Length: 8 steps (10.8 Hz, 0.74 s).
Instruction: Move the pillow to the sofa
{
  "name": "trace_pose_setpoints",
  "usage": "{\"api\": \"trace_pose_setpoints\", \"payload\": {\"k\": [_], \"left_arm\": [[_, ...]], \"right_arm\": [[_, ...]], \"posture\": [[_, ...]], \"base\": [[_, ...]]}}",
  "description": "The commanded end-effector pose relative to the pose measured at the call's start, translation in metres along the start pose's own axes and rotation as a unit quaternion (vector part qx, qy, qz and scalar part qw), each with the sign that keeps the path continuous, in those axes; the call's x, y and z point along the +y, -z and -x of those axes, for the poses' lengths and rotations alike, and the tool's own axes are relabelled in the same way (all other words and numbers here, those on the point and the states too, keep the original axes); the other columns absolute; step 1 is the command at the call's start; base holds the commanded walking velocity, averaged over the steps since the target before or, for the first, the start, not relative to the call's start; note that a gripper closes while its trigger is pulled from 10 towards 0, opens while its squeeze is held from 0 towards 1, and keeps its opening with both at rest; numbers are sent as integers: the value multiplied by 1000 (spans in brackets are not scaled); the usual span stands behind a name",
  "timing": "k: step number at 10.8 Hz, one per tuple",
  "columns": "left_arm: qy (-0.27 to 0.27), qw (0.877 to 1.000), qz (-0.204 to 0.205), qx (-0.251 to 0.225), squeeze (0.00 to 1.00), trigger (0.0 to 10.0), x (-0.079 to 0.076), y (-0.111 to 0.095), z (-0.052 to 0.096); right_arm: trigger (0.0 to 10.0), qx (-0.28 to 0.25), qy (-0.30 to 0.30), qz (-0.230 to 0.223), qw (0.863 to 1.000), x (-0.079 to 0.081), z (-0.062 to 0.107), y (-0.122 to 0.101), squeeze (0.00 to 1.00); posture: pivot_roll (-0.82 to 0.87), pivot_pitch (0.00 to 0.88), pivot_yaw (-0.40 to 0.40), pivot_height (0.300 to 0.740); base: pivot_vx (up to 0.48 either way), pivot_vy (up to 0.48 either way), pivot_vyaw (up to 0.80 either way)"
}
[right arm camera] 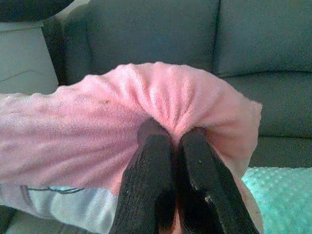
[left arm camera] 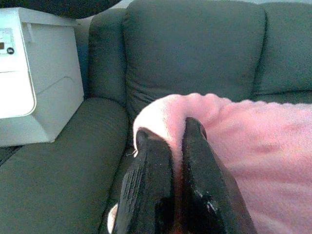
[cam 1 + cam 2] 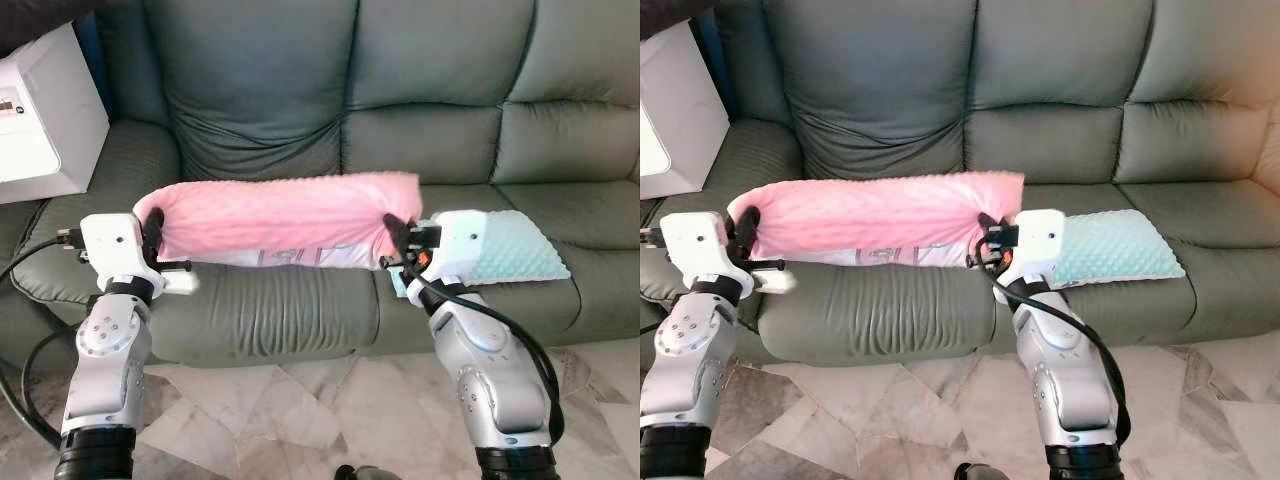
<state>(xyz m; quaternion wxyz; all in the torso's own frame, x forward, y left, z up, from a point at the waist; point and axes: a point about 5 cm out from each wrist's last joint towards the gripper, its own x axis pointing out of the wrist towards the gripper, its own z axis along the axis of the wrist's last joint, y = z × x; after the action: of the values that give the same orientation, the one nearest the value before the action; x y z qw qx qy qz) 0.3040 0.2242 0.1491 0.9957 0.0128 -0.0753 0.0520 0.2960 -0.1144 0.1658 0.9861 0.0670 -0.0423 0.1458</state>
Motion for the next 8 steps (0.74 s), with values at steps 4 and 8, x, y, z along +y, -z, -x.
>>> {"api": "trace_pose_setpoints", "payload": {"k": [4, 8], "left_arm": [[1, 999, 43, -20, 0, 10000, -4, -13, -7], [8, 998, 63, -11, 0, 10000, -8, -11, -10]], "right_arm": [[10000, -12, -2, 23, 1000, -8, 10, 0, 0], [10000, -14, -20, 34, 999, -3, 15, 0, 0]], "posture": [[-87, 146, -40, 740], [-99, 144, -35, 740]], "base": [[77, 0, 0], [414, 0, 0]]}}
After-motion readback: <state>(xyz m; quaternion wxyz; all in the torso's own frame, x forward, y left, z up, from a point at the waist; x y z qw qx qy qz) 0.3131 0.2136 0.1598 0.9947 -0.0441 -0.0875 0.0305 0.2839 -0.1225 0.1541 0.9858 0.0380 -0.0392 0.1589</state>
